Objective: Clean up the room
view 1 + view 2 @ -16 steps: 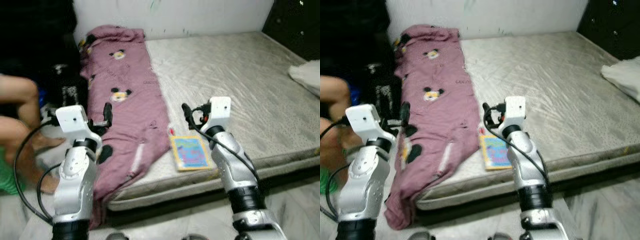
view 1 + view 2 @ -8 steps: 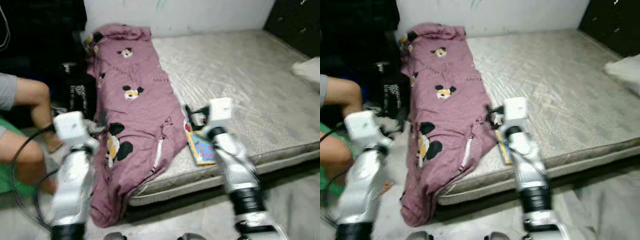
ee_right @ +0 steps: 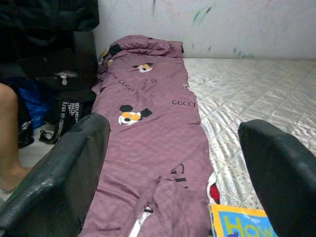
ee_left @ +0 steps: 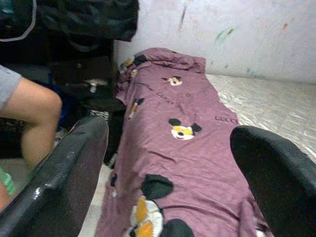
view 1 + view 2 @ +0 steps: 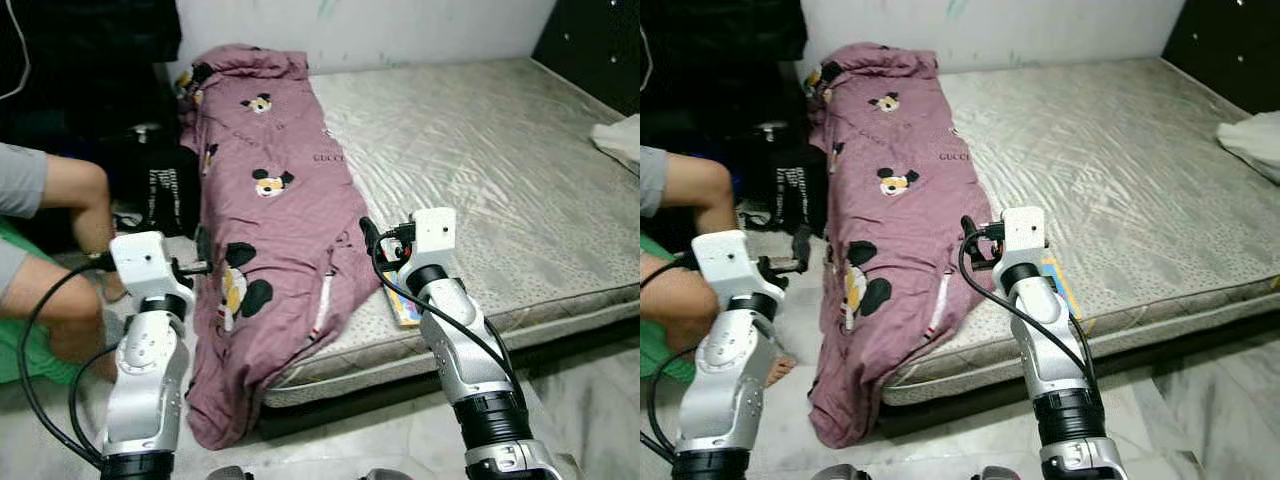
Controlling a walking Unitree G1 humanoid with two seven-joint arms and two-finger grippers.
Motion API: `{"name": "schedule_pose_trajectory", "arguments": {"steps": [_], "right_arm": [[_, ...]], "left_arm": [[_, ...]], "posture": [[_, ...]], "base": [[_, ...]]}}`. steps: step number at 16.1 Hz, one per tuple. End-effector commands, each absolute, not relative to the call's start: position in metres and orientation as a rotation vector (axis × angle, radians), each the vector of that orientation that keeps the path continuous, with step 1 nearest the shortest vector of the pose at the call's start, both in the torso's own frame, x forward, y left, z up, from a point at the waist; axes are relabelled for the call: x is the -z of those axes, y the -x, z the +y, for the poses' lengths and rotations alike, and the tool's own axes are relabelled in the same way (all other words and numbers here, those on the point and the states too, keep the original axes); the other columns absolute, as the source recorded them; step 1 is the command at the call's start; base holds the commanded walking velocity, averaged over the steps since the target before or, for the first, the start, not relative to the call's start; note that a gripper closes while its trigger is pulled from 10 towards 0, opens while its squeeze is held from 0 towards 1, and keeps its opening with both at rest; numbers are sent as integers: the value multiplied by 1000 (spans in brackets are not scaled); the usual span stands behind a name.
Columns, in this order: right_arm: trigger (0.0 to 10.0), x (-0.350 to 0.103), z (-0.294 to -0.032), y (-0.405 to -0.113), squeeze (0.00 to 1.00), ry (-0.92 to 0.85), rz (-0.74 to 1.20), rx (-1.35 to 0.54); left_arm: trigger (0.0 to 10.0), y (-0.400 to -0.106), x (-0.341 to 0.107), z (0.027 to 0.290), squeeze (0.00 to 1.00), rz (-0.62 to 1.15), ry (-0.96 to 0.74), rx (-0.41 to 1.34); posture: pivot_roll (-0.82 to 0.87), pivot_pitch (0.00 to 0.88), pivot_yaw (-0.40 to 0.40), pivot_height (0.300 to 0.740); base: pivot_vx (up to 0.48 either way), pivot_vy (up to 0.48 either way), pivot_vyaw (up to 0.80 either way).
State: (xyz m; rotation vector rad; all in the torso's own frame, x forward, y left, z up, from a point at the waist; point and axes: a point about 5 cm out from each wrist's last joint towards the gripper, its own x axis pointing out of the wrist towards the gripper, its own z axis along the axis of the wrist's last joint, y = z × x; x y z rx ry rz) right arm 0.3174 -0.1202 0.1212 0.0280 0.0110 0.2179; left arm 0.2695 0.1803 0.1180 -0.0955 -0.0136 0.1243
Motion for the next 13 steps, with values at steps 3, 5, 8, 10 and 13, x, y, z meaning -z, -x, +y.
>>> {"name": "schedule_pose_trajectory", "arguments": {"steps": [3,5,8,10,13], "right_arm": [[10000,-129,-121,-318,0,-50,-12,-218],[10000,-126,-122,-317,0,-44,-2,-221],[10000,-125,-123,-315,0,-41,3,-219],[10000,-125,-124,-316,0,-38,5,-219],[10000,-125,-125,-316,0,-30,5,-219]], "left_arm": [[10000,-266,-119,179,0,-6,86,-125],[10000,-266,-119,177,0,-3,89,-118],[10000,-266,-119,176,0,-2,92,-112],[10000,-266,-119,174,0,-2,97,-107],[10000,-266,-120,172,0,-18,109,-100]], "posture": [[-87,0,-15,740],[-89,0,-15,740],[-90,0,-14,740],[-90,0,-14,740],[-95,0,-17,740]], "base": [[0,-100,0],[0,-339,0],[0,-362,0],[0,-392,0],[0,-253,0]]}}
